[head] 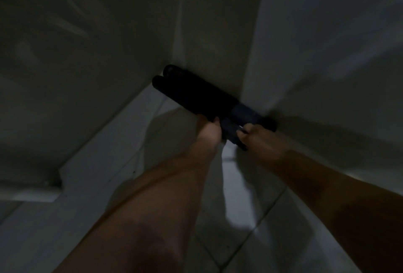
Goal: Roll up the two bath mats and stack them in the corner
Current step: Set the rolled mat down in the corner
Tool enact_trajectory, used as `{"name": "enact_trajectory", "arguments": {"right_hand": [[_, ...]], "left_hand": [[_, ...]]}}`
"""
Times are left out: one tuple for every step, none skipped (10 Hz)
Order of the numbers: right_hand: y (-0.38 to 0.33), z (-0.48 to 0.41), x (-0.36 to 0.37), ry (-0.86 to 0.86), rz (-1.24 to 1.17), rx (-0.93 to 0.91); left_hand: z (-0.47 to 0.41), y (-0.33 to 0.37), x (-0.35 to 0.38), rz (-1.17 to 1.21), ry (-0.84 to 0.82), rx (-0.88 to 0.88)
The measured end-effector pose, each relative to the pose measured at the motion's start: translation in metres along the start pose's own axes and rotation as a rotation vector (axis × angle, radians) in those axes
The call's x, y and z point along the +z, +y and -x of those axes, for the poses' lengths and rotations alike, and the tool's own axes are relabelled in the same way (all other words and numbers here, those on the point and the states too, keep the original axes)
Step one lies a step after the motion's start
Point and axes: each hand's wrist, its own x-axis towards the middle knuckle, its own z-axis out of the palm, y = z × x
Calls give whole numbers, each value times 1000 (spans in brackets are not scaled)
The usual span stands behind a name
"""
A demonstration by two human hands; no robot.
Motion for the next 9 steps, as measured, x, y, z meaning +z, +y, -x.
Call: {"name": "enact_trajectory", "arguments": {"right_hand": [[-6, 1, -2, -13, 33, 23], [-3, 2, -6, 33, 62, 11], [4, 6, -10, 32, 45, 26], [6, 12, -12, 19, 32, 24], [6, 20, -14, 37, 29, 16], [4, 34, -21, 108, 8, 15], [0, 63, -36, 85, -81, 57], [-13, 124, -69, -71, -216, 178], [-23, 180, -106, -64, -203, 207]], "left_hand": [[-1, 0, -3, -60, 9, 28], [1, -9, -7, -134, -2, 60], [6, -16, -5, -274, -12, 176], [16, -15, -5, -301, -22, 230], [24, -20, -6, -291, -54, 312], [41, -18, -10, -297, -91, 292], [72, -14, -19, -278, -131, 264], [136, 2, -44, -304, -187, 226], [194, 25, -70, -302, -255, 232]]}}
